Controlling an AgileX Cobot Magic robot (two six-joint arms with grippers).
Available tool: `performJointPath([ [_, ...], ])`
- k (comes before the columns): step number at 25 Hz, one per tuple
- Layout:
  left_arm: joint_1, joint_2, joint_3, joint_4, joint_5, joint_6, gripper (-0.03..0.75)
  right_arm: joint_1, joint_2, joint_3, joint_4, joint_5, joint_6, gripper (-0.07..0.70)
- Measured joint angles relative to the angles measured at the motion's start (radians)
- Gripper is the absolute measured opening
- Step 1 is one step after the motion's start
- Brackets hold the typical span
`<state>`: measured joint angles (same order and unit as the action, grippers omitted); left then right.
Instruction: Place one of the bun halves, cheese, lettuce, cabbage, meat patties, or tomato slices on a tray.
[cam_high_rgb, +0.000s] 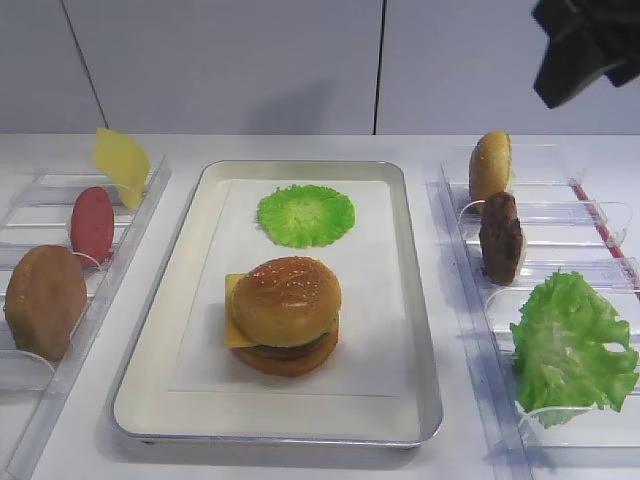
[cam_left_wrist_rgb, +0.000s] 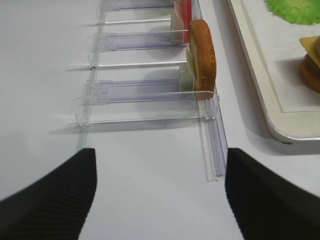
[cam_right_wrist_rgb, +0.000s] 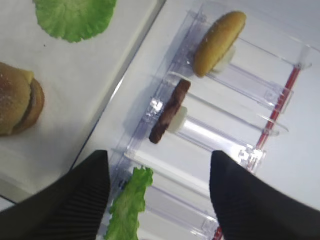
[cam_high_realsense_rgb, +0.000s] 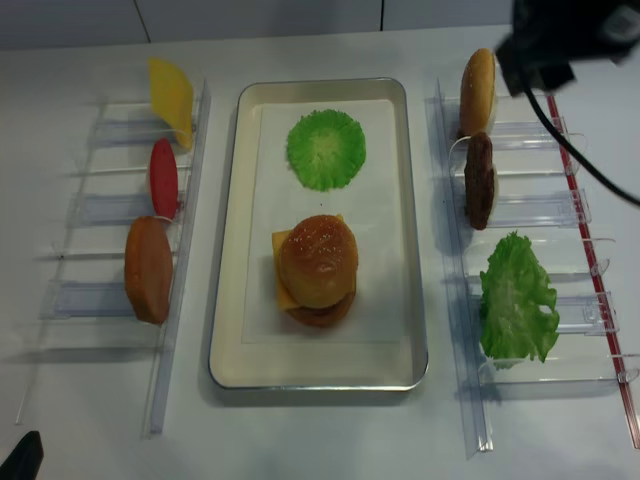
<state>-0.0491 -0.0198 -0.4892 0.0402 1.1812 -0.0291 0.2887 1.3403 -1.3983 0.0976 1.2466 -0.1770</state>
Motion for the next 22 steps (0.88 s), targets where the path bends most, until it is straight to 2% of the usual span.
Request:
performJointPath([
  [3, 0.000, 0.000, 0.000, 0.000, 0.000, 0.000, 0.493, 0.000, -0.129, 0.111, -0.014, -0.017, 0.031, 0.452],
  [9, 0.000, 0.000, 0.000, 0.000, 0.000, 0.000, 0.493, 0.000, -0.390, 0.317, -0.033, -0.127, 0.083, 0.452],
  [11, 0.000, 0.000, 0.000, 0.000, 0.000, 0.000, 0.493, 0.000, -0.471, 0.375, -0.043, -0.146, 0.093, 0.452],
  [22, 0.000, 0.000, 0.000, 0.000, 0.000, 0.000, 0.493, 0.000, -0.861, 0.701, -0.043, -0.146, 0.146, 0.452],
])
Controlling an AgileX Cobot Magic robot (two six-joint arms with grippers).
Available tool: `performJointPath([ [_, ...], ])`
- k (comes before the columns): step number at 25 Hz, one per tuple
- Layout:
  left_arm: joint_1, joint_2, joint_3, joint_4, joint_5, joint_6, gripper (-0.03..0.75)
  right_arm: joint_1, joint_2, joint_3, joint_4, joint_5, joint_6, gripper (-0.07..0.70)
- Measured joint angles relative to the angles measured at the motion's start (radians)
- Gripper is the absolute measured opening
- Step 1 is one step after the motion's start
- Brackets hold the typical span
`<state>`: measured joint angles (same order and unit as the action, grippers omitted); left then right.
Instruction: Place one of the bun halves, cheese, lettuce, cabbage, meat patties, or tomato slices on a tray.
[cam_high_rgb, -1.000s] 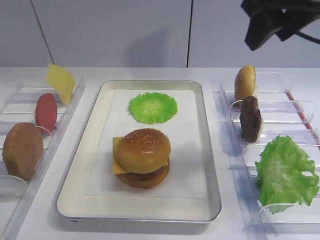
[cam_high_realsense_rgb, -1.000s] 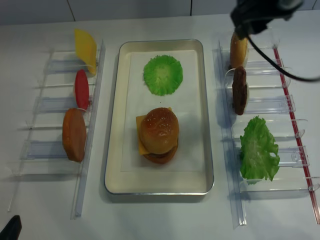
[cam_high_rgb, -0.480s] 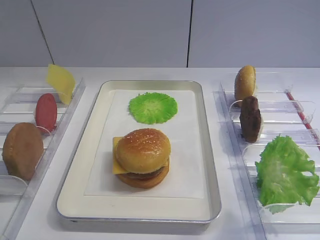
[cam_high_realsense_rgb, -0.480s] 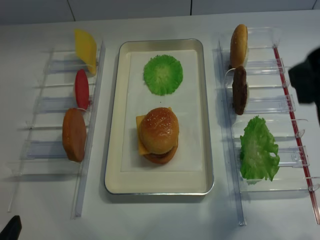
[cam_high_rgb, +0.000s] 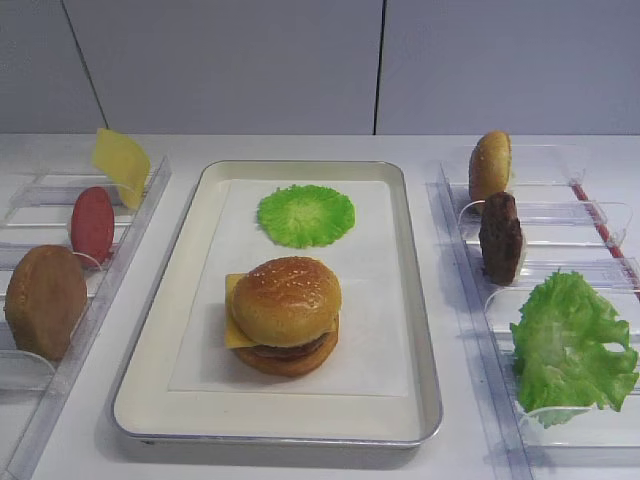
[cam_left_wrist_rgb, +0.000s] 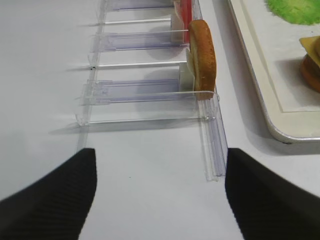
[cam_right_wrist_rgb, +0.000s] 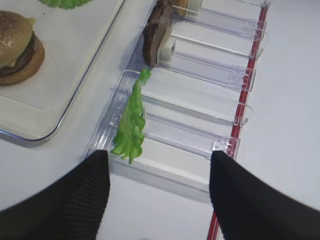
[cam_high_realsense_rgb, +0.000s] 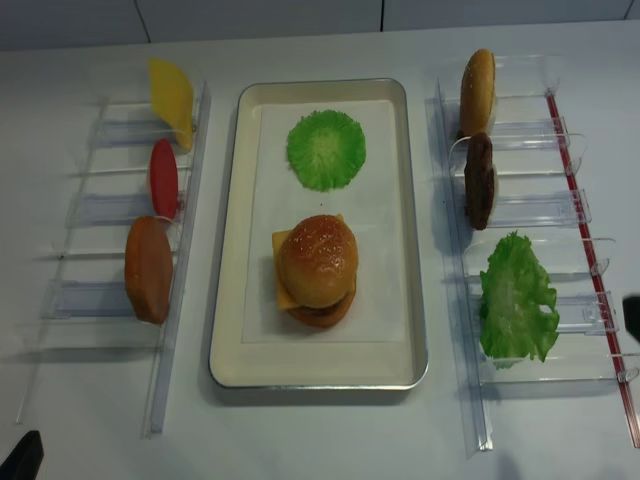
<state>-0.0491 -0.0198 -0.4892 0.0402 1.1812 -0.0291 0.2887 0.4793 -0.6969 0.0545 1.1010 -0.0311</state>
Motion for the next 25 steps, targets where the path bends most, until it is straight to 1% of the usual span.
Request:
performJointPath([
  [2, 0.000, 0.000, 0.000, 0.000, 0.000, 0.000, 0.493, 0.000, -0.077, 0.057, -0.002, 0.000, 0.007, 0.452],
  [6, 0.000, 0.000, 0.000, 0.000, 0.000, 0.000, 0.493, 0.000, -0.221, 0.137, -0.029, 0.007, 0.050, 0.452],
  [10, 0.000, 0.000, 0.000, 0.000, 0.000, 0.000, 0.493, 0.000, -0.359, 0.201, -0.068, 0.040, 0.056, 0.452],
  [14, 0.000, 0.000, 0.000, 0.000, 0.000, 0.000, 0.493, 0.000, -0.476, 0.227, -0.080, 0.041, 0.056, 0.451],
  [21, 0.000, 0.000, 0.000, 0.001, -0.002, 0.000, 0.493, 0.000, -0.496, 0.227, -0.085, 0.039, 0.052, 0.407],
  [25, 0.000, 0.000, 0.000, 0.002, -0.002, 0.000, 0.493, 0.000, -0.496, 0.227, -0.125, 0.039, 0.052, 0.378],
])
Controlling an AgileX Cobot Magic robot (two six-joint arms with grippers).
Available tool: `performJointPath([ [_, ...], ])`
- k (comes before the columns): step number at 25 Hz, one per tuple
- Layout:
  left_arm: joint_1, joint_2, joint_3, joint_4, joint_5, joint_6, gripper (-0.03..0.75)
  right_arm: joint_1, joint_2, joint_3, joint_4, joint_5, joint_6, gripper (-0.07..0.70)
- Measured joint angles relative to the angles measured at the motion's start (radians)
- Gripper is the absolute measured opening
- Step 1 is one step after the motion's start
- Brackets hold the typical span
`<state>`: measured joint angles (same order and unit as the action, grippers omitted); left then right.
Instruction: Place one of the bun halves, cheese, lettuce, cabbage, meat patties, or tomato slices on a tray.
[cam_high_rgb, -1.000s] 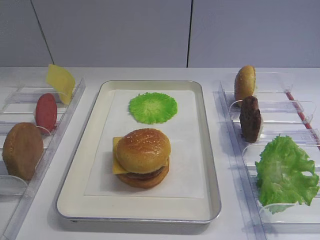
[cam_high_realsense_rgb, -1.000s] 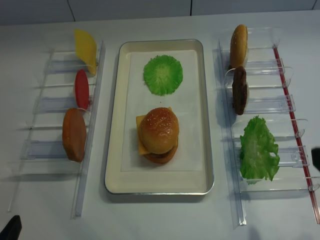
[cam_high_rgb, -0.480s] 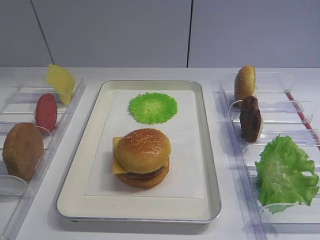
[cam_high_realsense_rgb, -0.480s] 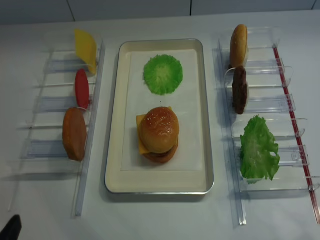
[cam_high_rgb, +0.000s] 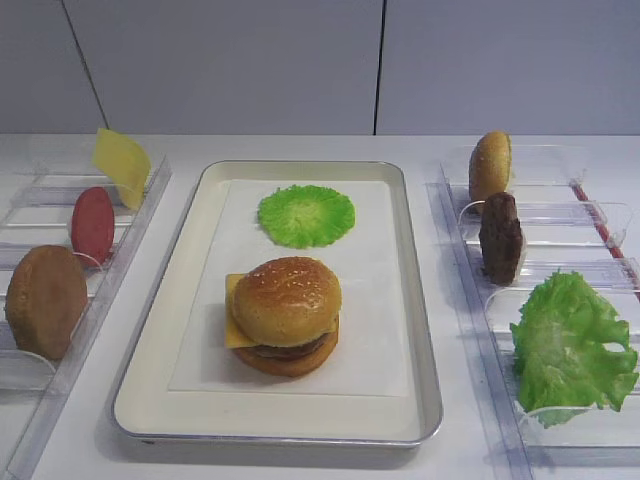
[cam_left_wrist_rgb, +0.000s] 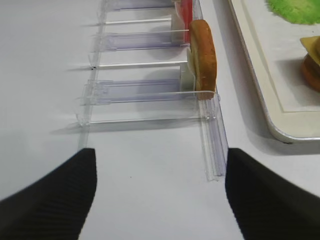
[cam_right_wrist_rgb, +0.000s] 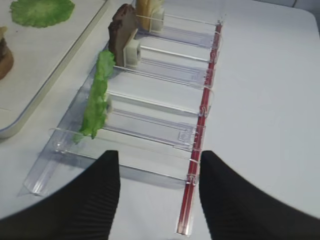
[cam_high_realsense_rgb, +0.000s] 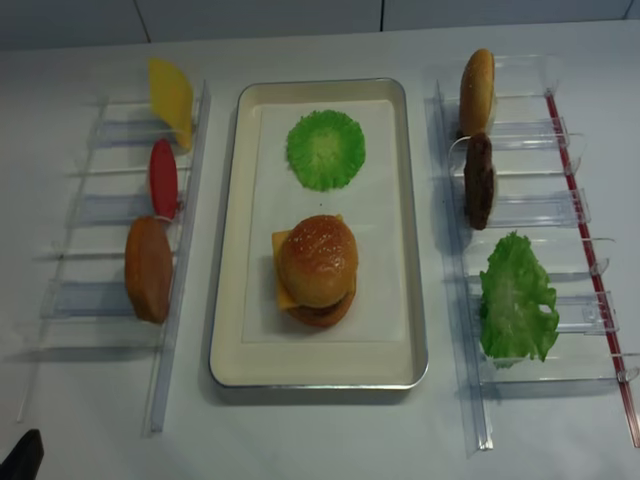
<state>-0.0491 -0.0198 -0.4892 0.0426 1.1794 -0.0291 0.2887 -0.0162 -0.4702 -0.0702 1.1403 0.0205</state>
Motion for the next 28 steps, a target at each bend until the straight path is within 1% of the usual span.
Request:
performJointPath([
  [2, 0.000, 0.000, 0.000, 0.000, 0.000, 0.000, 0.493, 0.000, 0.000, 0.000, -0.020, 0.000, 0.000, 0.365],
  [12, 0.000, 0.000, 0.000, 0.000, 0.000, 0.000, 0.493, -0.003, 0.000, 0.000, -0.028, 0.000, 0.000, 0.302],
  [15, 0.000, 0.000, 0.000, 0.000, 0.000, 0.000, 0.493, -0.053, 0.000, 0.000, -0.028, 0.000, 0.000, 0.275],
  [19, 0.000, 0.000, 0.000, 0.000, 0.000, 0.000, 0.493, -0.189, 0.000, 0.000, -0.028, 0.000, 0.000, 0.242],
  [21, 0.000, 0.000, 0.000, 0.000, 0.000, 0.000, 0.493, -0.229, 0.000, 0.000, -0.028, 0.000, 0.000, 0.230],
  [23, 0.000, 0.000, 0.000, 0.000, 0.000, 0.000, 0.493, -0.250, 0.000, 0.000, -0.028, 0.000, 0.000, 0.219],
  [28, 0.000, 0.000, 0.000, 0.000, 0.000, 0.000, 0.493, -0.257, 0.000, 0.000, -0.028, 0.000, 0.000, 0.188],
])
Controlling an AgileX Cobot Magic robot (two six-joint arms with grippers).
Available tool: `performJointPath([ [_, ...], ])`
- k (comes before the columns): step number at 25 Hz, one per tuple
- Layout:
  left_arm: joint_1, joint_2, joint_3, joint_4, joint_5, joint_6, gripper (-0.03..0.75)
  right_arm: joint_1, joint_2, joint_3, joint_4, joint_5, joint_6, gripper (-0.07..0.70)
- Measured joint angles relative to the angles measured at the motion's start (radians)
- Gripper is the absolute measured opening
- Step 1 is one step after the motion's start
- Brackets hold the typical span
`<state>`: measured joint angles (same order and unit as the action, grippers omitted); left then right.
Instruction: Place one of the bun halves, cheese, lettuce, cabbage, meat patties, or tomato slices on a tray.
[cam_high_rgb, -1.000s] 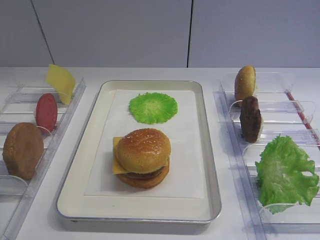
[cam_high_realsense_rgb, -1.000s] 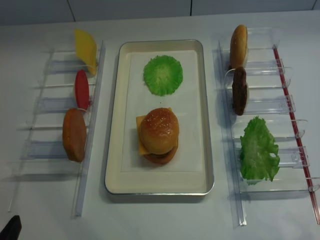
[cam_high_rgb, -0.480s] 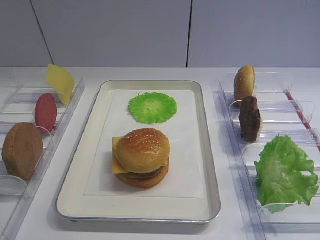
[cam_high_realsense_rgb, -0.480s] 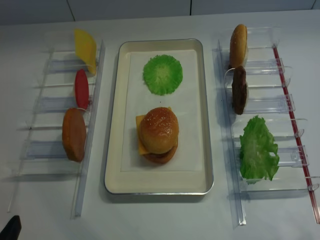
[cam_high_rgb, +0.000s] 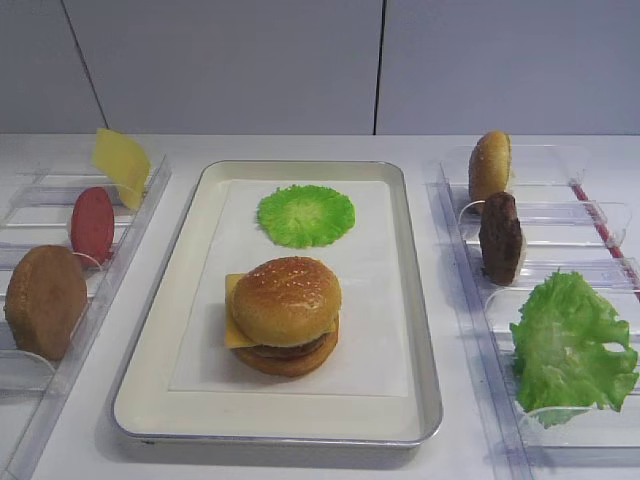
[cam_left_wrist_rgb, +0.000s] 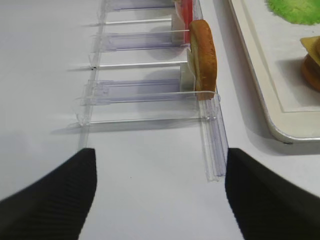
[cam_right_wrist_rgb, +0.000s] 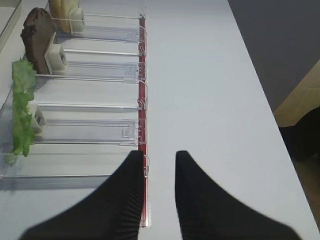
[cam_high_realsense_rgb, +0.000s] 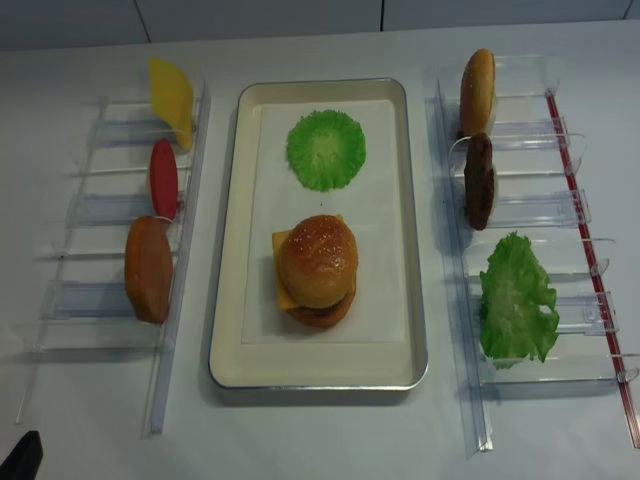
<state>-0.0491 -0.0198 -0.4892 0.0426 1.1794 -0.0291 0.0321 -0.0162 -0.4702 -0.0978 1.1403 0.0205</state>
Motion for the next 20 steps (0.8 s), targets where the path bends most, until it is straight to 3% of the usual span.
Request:
performJointPath([
  [6, 0.000, 0.000, 0.000, 0.000, 0.000, 0.000, 0.493, 0.000, 0.000, 0.000, 0.014, 0.000, 0.000, 0.155],
  [9, 0.000, 0.000, 0.000, 0.000, 0.000, 0.000, 0.493, 0.000, 0.000, 0.000, 0.023, 0.000, 0.000, 0.185],
  [11, 0.000, 0.000, 0.000, 0.000, 0.000, 0.000, 0.493, 0.000, 0.000, 0.000, 0.034, -0.002, 0.000, 0.274],
  [15, 0.000, 0.000, 0.000, 0.000, 0.000, 0.000, 0.493, 0.000, 0.000, 0.000, 0.043, -0.002, 0.000, 0.578],
  [16, 0.000, 0.000, 0.000, 0.000, 0.000, 0.000, 0.493, 0.000, 0.000, 0.000, 0.044, -0.002, 0.000, 0.624],
  [20, 0.000, 0.000, 0.000, 0.000, 0.000, 0.000, 0.493, 0.000, 0.000, 0.000, 0.044, -0.002, 0.000, 0.682],
])
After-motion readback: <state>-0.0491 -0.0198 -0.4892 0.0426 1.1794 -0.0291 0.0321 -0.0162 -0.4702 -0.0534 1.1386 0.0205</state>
